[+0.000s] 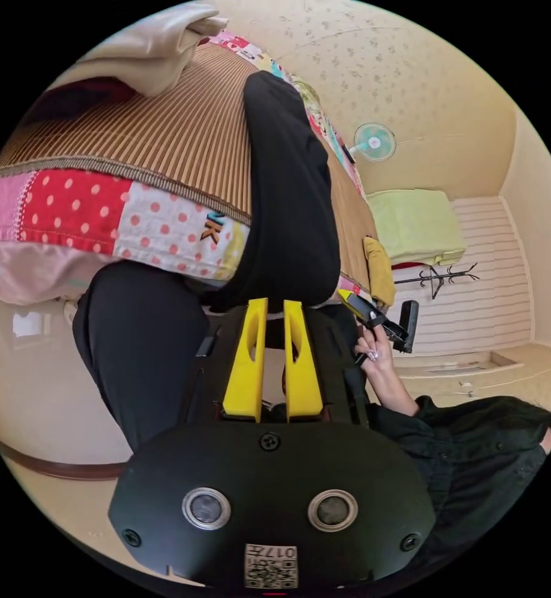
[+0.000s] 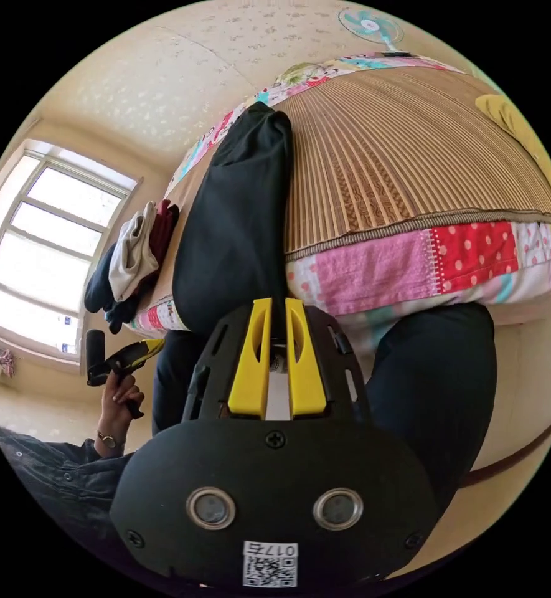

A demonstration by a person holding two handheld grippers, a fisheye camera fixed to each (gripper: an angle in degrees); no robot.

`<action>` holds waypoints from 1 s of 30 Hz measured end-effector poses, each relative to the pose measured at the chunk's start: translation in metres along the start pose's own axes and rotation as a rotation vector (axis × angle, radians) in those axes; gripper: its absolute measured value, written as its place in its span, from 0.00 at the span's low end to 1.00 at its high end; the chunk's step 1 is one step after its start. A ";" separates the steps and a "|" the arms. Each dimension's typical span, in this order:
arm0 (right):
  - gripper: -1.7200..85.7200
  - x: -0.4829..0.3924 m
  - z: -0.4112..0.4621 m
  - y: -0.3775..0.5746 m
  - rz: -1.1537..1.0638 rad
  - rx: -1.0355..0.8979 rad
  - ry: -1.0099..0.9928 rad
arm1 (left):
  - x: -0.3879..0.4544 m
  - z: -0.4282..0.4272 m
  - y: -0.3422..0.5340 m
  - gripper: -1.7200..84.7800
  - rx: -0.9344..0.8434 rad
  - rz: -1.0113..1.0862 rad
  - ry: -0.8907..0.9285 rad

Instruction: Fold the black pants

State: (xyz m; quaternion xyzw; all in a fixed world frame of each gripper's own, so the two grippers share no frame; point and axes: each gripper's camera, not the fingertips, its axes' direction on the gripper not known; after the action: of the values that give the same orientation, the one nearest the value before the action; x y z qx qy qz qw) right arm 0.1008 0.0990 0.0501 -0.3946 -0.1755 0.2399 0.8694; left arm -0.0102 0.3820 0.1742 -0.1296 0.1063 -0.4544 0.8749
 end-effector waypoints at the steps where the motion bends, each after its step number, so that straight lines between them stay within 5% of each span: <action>1: 0.09 -0.003 -0.002 -0.003 -0.017 0.024 -0.011 | 0.003 -0.003 -0.005 0.09 0.023 0.012 -0.011; 6: 0.11 -0.001 0.031 -0.031 -0.046 -0.100 -0.018 | 0.013 0.006 -0.046 0.12 0.046 0.077 -0.078; 12: 0.06 -0.016 0.011 -0.024 -0.181 -0.191 0.029 | 0.031 0.069 -0.050 0.04 -0.171 0.142 -0.196; 19: 0.05 -0.020 -0.017 0.016 -0.210 -0.617 -0.007 | 0.050 0.071 0.028 0.06 -0.520 0.205 0.003; 26: 0.11 0.018 -0.047 -0.037 -0.073 -0.302 -0.109 | 0.006 -0.012 -0.004 0.13 -0.058 0.062 0.046; 30: 0.13 0.023 -0.033 -0.069 -0.075 -0.170 -0.042 | -0.006 -0.012 -0.040 0.15 0.021 0.063 -0.030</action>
State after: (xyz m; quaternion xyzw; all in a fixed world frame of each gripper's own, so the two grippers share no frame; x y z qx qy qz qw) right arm 0.1548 0.0528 0.0852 -0.4551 -0.2282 0.1999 0.8372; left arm -0.0479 0.3629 0.1761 -0.1238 0.0925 -0.4256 0.8916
